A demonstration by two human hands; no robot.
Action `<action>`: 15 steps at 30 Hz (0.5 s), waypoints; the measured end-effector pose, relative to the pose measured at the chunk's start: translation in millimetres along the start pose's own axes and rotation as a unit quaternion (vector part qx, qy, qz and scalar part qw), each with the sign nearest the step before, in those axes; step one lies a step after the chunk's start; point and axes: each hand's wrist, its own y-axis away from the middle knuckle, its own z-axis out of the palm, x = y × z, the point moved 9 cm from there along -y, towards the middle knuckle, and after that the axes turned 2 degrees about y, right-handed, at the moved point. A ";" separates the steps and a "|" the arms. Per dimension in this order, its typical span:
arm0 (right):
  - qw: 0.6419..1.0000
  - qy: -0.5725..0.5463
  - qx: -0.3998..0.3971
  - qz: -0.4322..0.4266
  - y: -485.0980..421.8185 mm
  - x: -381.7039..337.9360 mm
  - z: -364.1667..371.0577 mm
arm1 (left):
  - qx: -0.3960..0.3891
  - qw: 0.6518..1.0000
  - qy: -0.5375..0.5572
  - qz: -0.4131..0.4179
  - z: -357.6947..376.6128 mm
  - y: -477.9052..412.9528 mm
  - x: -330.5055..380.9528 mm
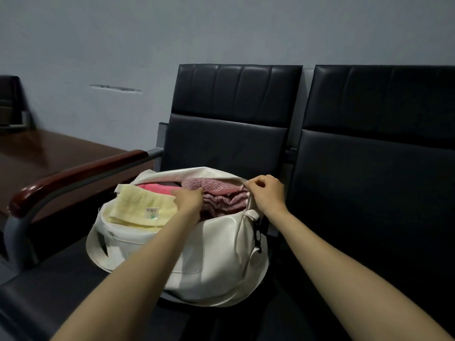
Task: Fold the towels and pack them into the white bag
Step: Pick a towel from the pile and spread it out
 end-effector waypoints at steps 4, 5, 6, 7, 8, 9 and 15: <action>1.000 0.021 0.004 0.003 3.2 4.8 -1.1 | -0.039 0.972 -0.221 0.072 14.8 16.7 15.1; 1.000 0.024 0.003 0.004 4.9 6.3 -1.5 | -0.061 0.942 -0.314 0.107 15.7 21.5 26.4; 1.000 0.030 0.002 0.001 7.0 6.7 -2.3 | -0.075 0.903 -0.399 0.140 13.9 25.6 36.6; 0.999 0.037 0.001 -0.004 8.3 6.2 -3.0 | -0.057 0.862 -0.466 0.191 9.9 32.8 50.8; 0.999 0.045 0.000 -0.010 9.4 5.2 -3.3 | -0.020 0.819 -0.513 0.254 6.7 42.1 65.6; 0.998 0.054 0.000 -0.014 10.1 4.2 -3.9 | 0.013 0.777 -0.536 0.330 7.7 55.6 79.3; 0.988 0.134 0.030 -0.068 19.8 -11.1 -10.6 | -0.273 0.663 -0.598 0.359 59.6 70.3 14.1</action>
